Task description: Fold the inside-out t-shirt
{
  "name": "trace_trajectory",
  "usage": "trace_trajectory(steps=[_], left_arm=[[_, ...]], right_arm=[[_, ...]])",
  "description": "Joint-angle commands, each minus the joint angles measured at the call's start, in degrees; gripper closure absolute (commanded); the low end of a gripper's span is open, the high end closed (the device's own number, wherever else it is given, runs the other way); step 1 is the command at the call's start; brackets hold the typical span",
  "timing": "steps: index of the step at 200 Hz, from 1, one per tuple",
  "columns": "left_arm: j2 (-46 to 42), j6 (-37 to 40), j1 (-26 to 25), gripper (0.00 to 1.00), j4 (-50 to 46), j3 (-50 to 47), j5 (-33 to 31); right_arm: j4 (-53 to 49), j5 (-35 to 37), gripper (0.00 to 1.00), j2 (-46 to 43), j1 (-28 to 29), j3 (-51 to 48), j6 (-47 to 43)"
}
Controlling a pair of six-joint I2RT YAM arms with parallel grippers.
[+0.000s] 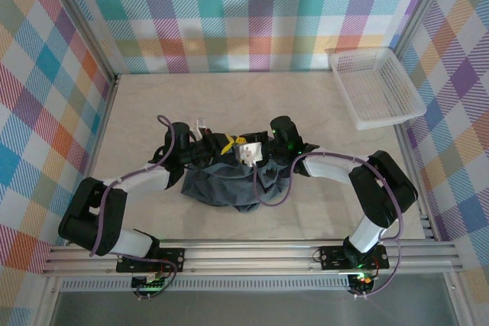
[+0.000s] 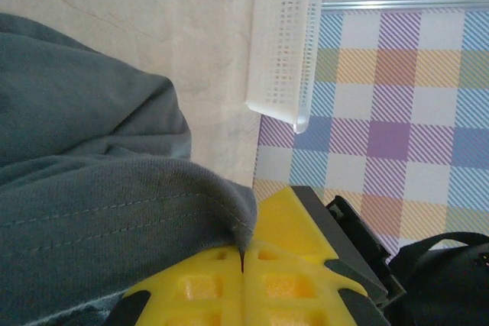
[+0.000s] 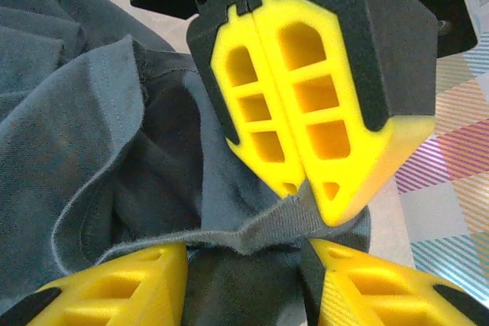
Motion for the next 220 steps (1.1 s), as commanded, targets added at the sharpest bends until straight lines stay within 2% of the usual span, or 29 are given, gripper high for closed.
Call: trace_trajectory(steps=[1,27,61,105,122,146,157,168,196,212,220], left_arm=[[-2.1,-0.4,0.6,1.0,3.1,-0.6,1.4],[-2.6,-0.7,0.6,1.0,3.1,-0.6,1.2],[-3.4,-0.6,0.6,1.0,2.7,-1.0,1.1],[-5.6,1.6,0.6,1.0,-1.2,-2.6,-0.4],[-7.3,4.6,1.3,0.89,-6.7,-2.6,-1.2],[-11.9,11.7,3.6,0.66,-18.6,-2.6,-4.9],[-14.9,15.6,4.1,0.59,-23.4,-2.1,-6.9],[-17.4,19.0,4.0,0.58,-27.7,-1.4,-7.7],[-19.7,21.1,3.6,0.56,-28.2,-2.7,-3.7],[-20.5,23.0,3.6,0.54,-33.8,-2.7,-7.3],[-21.5,23.9,3.6,0.53,-36.1,-2.9,-9.7]], right_arm=[[0.2,-4.7,0.54,0.2,0.7,2.4,-2.4],[0.1,-6.2,0.54,0.8,1.4,2.5,-1.6],[0.3,-5.2,0.61,2.8,2.6,3.4,-0.7],[5.7,-3.6,0.88,4.1,3.1,3.1,3.9],[7.2,-3.5,1.0,3.9,3.1,2.3,5.5],[7.7,-3.9,1.0,2.7,3.0,1.4,7.4],[7.5,-3.9,1.0,2.3,3.0,1.1,8.3],[7.4,-4.1,1.0,2.0,3.0,1.0,9.2],[6.9,-5.9,1.0,1.7,3.1,1.2,12.2],[5.8,-5.1,1.0,1.4,3.1,1.4,12.5],[5.4,-3.7,0.93,0.8,3.2,1.4,13.1]])
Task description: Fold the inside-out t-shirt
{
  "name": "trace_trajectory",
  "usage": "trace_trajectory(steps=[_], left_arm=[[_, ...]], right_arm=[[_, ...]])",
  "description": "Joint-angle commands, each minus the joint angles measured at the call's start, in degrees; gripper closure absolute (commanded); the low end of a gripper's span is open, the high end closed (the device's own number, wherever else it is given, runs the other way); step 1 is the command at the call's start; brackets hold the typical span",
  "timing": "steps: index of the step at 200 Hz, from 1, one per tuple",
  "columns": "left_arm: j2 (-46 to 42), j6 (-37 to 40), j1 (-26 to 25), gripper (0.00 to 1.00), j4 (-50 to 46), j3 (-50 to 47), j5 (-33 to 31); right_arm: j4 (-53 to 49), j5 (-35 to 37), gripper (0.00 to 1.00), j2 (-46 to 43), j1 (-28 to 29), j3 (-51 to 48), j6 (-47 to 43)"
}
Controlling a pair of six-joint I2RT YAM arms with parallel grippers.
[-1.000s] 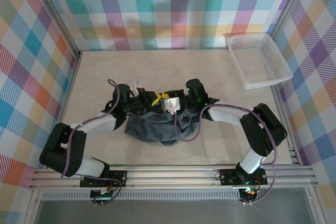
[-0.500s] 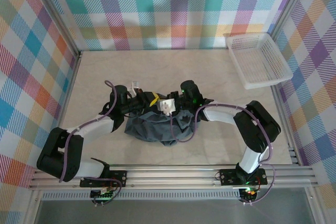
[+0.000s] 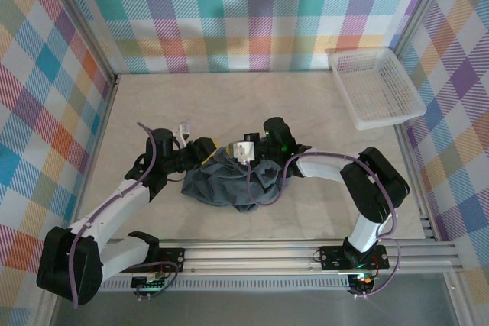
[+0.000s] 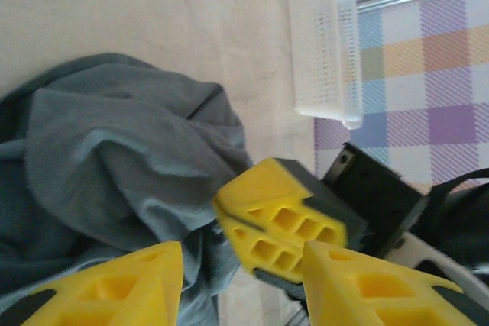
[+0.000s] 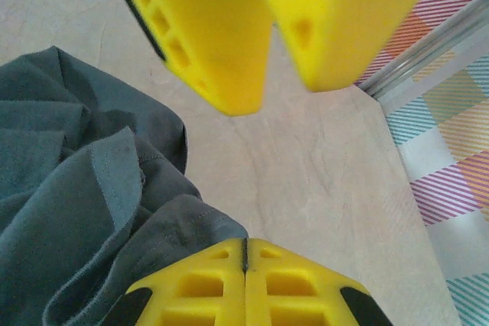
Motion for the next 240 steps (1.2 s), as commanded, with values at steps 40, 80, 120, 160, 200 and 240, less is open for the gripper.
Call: trace_trajectory(steps=[40,80,120,160,200,240], left_arm=[[-6.5,7.6,0.4,0.52,-20.5,-1.2,-15.2],[-1.4,7.9,-1.5,0.52,-11.1,-2.1,-5.3],[5.4,12.0,-4.0,0.48,-18.9,0.2,-14.0],[6.4,11.2,-3.6,0.81,-24.5,0.0,-21.2],[3.8,11.7,-1.0,1.0,-25.9,-2.3,-22.8],[5.3,13.2,-1.1,1.0,-16.8,-5.1,-14.0]], right_arm=[[-26.5,9.3,0.64,-3.7,3.0,10.4,4.1],[-43.8,12.2,0.45,1.8,3.3,21.5,17.2],[-51.7,11.9,0.55,5.9,3.3,25.2,20.1],[-49.4,15.9,0.94,3.4,1.3,22.5,22.3],[-40.0,13.0,1.0,-7.1,-7.0,10.1,32.3],[-34.5,9.1,0.95,-11.7,-9.6,-1.3,41.0]])
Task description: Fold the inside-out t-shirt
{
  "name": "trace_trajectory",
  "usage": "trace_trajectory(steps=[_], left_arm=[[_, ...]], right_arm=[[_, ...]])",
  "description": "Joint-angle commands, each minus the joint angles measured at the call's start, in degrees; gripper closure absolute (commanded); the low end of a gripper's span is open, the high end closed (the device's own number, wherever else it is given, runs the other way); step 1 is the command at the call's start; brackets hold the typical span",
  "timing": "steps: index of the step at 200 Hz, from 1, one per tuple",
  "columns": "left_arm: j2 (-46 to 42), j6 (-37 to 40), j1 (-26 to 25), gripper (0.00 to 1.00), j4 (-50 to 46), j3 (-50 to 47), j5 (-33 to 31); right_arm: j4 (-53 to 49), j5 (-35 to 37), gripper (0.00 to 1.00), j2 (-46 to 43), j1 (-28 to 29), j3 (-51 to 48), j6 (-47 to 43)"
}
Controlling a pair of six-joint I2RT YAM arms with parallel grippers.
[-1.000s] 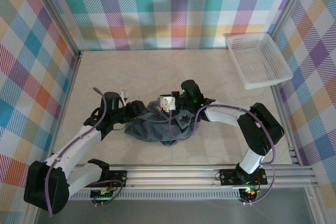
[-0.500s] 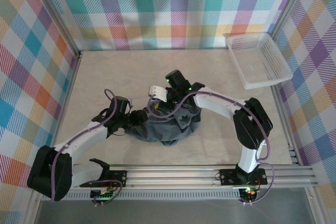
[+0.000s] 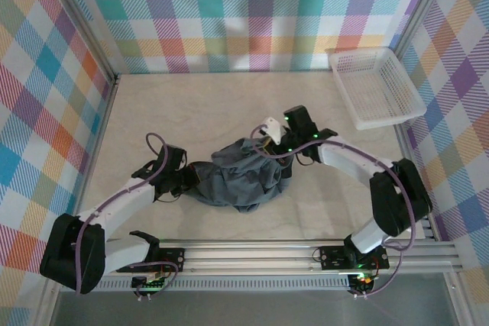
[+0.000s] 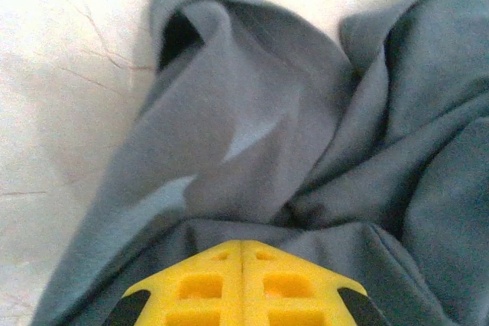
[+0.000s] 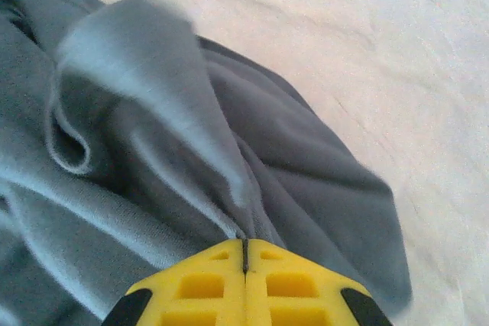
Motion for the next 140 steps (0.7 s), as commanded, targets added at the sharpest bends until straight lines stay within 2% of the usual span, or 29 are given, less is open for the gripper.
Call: trace_trajectory(steps=[1,10,25,36,64,81,104,130,140], left_arm=[[0.7,1.6,0.3,1.0,5.9,-2.1,5.7],[1.1,1.6,-0.1,1.0,8.2,-2.5,7.7],[0.6,1.9,-0.8,0.87,8.9,-2.2,7.7],[-0.6,2.3,-1.0,0.83,8.1,-1.9,6.7],[-5.2,3.4,-1.2,0.81,7.7,-1.8,5.7],[-7.3,4.0,-1.8,0.8,9.4,-1.8,7.2],[-7.9,4.4,-2.7,0.79,8.7,-0.8,6.6],[-8.3,4.5,-3.3,0.76,7.6,-0.9,6.2],[-8.2,4.6,-3.5,0.75,7.5,-1.2,6.3]], right_arm=[[4.6,-5.1,0.94,-1.4,0.7,-5.0,7.6],[5.9,-6.8,0.87,-2.1,0.7,-6.4,8.6],[7.1,-7.8,0.77,-4.3,0.8,-7.2,9.6],[6.4,-8.1,0.68,-6.1,0.8,-6.3,9.2],[2.9,-9.1,0.65,-7.7,0.7,0.0,9.8],[-3.9,-13.1,0.64,-2.8,0.7,8.7,13.1],[-11.3,-13.0,0.65,5.3,-0.6,18.5,20.0],[-16.2,-14.4,0.67,10.7,-0.5,23.4,19.6],[-19.7,-12.9,0.67,12.5,0.4,25.5,17.8]])
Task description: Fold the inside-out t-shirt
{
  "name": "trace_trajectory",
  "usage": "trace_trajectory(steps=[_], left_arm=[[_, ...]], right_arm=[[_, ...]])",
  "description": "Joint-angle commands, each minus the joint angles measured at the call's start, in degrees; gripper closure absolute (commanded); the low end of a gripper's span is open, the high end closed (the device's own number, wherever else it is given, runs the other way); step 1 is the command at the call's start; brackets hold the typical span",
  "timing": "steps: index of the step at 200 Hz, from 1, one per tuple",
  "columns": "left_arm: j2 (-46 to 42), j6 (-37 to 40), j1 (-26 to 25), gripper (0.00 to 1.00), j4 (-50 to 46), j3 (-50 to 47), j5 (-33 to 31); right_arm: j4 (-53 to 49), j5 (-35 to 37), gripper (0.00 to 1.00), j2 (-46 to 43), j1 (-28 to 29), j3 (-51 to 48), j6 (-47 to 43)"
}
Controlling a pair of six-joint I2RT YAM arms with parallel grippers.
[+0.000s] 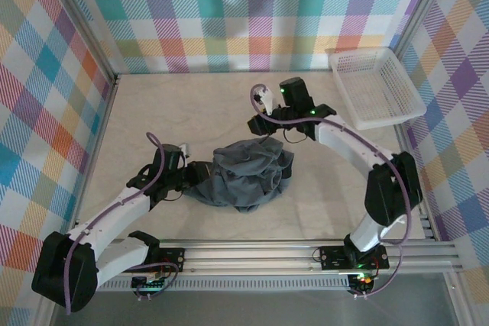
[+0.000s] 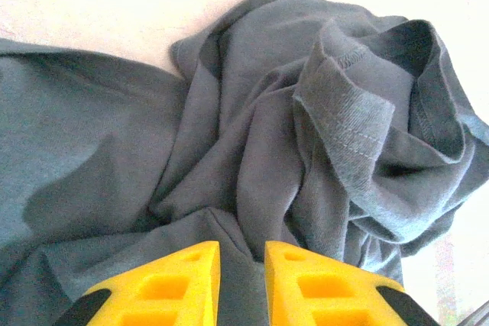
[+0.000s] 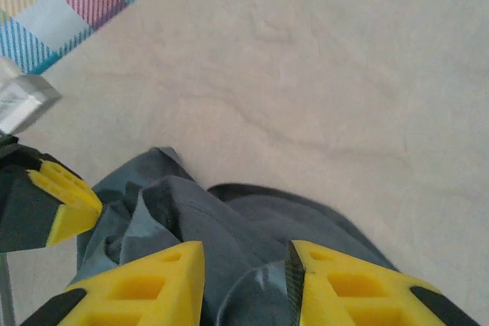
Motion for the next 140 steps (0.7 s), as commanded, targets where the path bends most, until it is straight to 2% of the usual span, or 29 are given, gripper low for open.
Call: trace_trajectory(steps=[1,31,66,110,140], left_arm=[[-0.8,1.4,-0.8,0.75,-0.6,0.5,0.4],[1.1,1.0,-1.2,0.74,0.5,0.0,0.2],[2.0,0.4,-2.2,0.73,1.1,0.6,-0.5],[2.1,0.5,-2.4,0.73,0.6,0.3,-1.7],[2.6,-0.1,-2.5,0.73,1.4,0.1,-1.5]], right_arm=[[-12.3,-1.1,0.67,4.6,0.7,3.6,0.5],[-20.6,6.5,0.65,9.6,5.3,8.7,-7.9],[-18.8,16.4,0.61,13.2,5.9,10.3,-11.9],[-19.6,13.3,0.54,15.1,7.3,11.8,-16.8],[-19.8,10.7,0.56,17.3,7.7,13.2,-16.4]])
